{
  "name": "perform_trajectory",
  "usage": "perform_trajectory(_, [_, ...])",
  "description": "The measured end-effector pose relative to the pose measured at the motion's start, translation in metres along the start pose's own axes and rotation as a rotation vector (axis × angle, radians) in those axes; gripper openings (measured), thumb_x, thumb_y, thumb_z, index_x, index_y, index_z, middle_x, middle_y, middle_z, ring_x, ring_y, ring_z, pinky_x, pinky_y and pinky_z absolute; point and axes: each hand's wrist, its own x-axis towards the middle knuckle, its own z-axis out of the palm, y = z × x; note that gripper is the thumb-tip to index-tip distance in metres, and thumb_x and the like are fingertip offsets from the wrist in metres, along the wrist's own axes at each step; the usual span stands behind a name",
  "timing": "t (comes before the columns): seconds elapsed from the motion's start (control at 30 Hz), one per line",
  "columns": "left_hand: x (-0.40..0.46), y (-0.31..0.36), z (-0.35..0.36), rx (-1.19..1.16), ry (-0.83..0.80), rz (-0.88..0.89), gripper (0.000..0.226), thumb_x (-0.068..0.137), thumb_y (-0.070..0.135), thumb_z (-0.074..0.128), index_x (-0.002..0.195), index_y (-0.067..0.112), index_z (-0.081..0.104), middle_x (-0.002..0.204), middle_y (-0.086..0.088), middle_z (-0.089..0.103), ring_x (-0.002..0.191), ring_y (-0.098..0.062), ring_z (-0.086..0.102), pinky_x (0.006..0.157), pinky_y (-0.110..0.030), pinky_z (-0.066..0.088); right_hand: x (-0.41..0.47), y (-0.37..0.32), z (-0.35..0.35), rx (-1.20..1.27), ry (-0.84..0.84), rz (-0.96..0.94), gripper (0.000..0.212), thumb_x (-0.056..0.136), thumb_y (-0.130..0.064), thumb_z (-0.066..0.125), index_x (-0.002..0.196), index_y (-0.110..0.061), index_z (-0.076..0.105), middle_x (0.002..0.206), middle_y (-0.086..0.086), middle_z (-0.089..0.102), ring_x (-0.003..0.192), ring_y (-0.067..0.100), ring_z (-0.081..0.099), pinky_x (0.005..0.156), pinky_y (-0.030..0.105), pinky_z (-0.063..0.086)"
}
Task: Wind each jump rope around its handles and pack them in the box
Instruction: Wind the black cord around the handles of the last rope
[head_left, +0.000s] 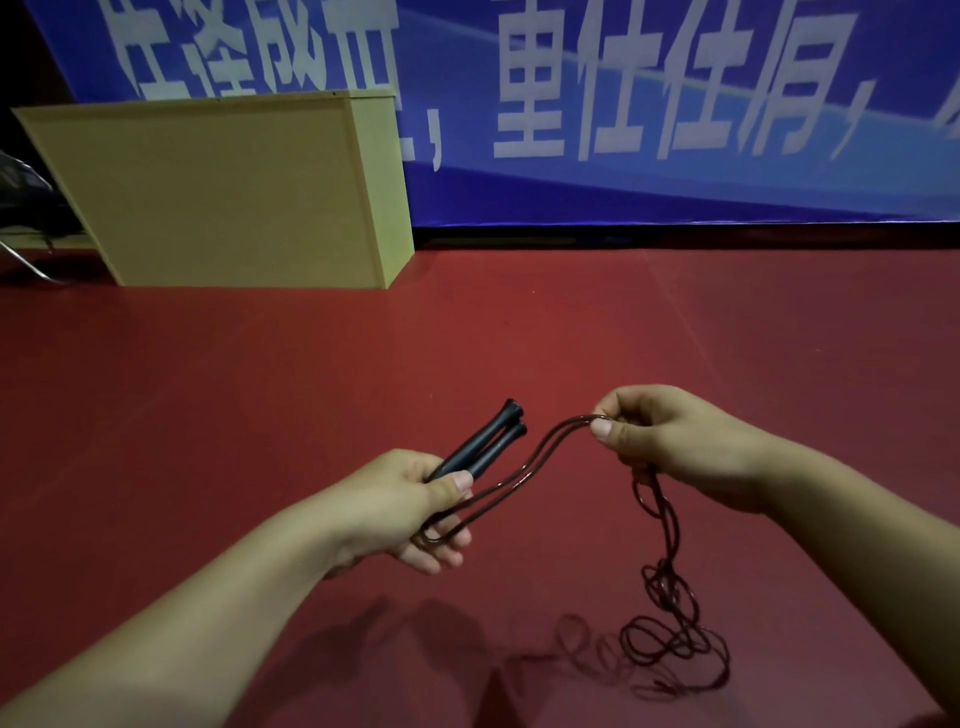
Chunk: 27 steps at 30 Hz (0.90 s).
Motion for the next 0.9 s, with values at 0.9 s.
perform_trajectory(0.9, [-0.011,0.018,0.009,-0.335,-0.430,0.189,0.021,0.092,0.032,0.058,0.096,0.011,0.058,0.070,0.000,0.055,0.055,-0.010,0.054,0.047,-0.017,0.042,0.013,0.008,0.025,-0.102,0.236,-0.165,0.010,0.091,-0.003,0.062,0.087,-0.011,0.067,0.061,-0.014,0.055,0.053,-0.002,0.044,0.054,0.012,0.036])
